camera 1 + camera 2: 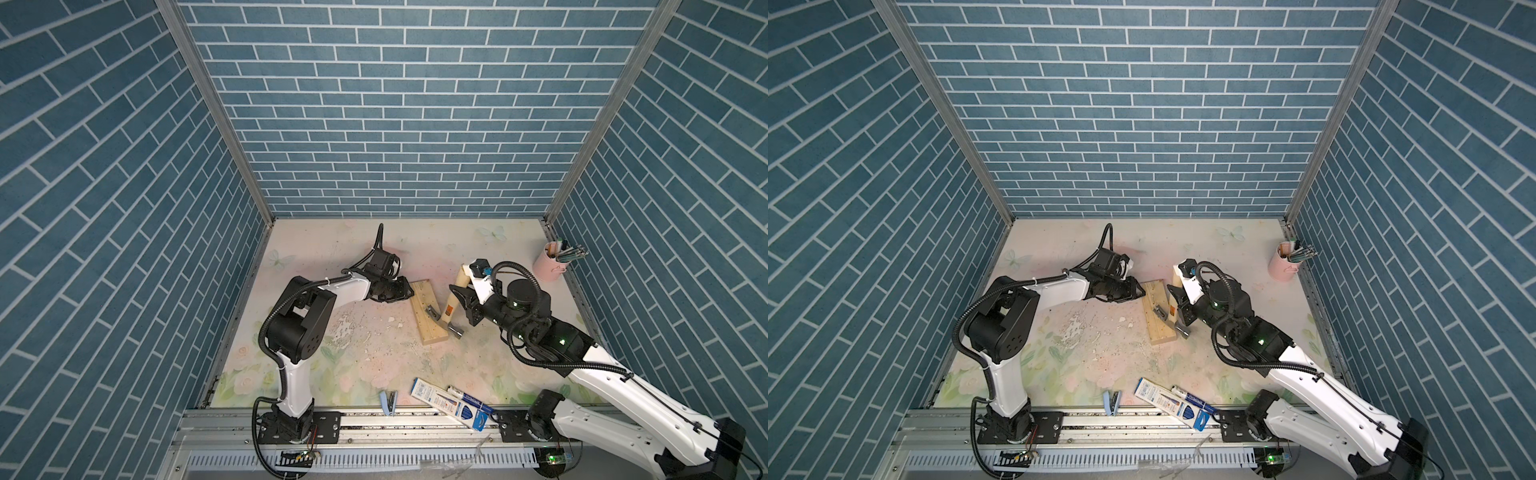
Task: Use a claw hammer to pull out a nail
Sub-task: Remove the nail from the mounting plate.
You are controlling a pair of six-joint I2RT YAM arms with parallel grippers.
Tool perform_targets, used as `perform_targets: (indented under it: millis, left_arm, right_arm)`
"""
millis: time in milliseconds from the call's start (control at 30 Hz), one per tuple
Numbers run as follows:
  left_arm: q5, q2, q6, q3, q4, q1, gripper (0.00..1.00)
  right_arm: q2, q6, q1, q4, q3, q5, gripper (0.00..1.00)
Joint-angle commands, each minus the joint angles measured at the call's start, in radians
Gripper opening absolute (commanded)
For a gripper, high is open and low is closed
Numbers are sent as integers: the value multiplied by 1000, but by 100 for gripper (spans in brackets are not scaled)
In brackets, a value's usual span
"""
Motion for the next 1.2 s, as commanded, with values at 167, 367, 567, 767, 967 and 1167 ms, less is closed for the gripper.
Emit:
perform_targets:
  millis: [167,367,567,767,967,1167]
  left_arm:
    - [-84,29,5,-36,-109,2,37]
    - [-88,31,3,-36,-116,2,36]
    - [-98,34,5,-37,-130,2,35]
    - [-109,34,2,-43,-137,2,35]
    - [-112,34,-9,-49,-137,2,35]
    - [-117,34,-20,-58,-133,2,35]
  right_arm:
    - [-69,51,-4,90,-83,-10,0]
    - [-109,57,-3,109,-124,-13,0]
    - [-150,67,-3,129,-165,-17,0]
    - [-180,74,-3,133,-191,-14,0]
    - [-206,85,-3,147,-218,-8,0]
    - [-244,86,-2,152,-241,10,0]
